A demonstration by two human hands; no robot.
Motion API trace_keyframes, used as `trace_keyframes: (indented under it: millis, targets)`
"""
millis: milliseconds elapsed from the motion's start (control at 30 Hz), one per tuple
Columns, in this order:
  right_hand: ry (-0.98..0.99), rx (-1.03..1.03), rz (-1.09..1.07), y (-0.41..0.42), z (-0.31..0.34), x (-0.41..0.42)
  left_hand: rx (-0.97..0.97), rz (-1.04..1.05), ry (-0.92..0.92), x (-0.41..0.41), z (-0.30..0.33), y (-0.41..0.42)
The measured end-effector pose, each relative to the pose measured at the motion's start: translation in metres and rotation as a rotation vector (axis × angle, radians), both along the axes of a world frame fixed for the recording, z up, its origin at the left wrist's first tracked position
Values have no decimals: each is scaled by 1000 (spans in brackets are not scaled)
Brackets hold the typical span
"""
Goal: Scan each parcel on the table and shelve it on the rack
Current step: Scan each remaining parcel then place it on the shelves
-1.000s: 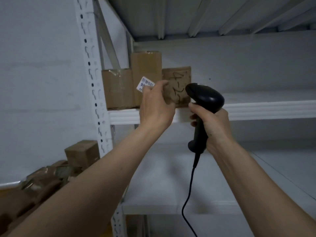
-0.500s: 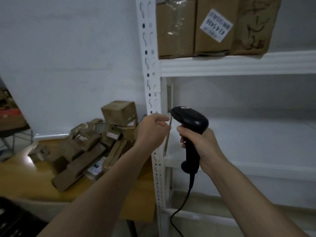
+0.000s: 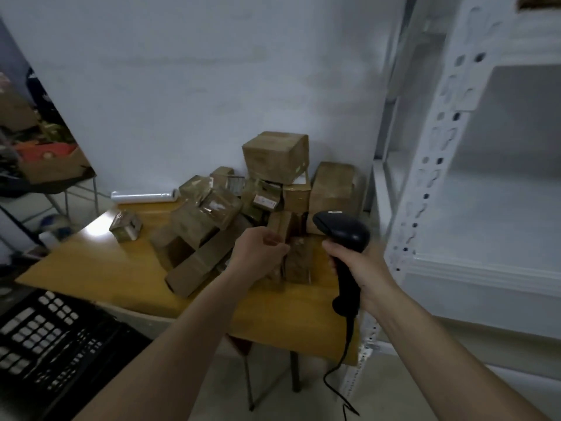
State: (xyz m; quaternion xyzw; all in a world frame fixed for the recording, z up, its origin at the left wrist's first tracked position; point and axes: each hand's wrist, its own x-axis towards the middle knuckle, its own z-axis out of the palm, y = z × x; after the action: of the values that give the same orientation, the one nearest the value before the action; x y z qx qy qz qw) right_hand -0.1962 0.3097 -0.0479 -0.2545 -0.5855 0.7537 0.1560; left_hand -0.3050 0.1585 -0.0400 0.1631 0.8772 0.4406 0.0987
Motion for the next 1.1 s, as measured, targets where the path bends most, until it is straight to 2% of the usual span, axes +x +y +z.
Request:
trace_keyframes:
  millis: [267,633,833,1100]
  targets:
    - [-73,-19,-17,-55,-37,-60,-121,-1,-72,-61,-48,-72]
    - [-191,-25,-94,-81,-65,-102,-194,-32,-192,-97,-89,-88]
    - [-212,-87,-111,-73,-77,-121,-234,-20,-234,-116,-102,-70]
    - [-245,-121,-128,-27,-86,-137,-354,-75,-207,-149,-115,12]
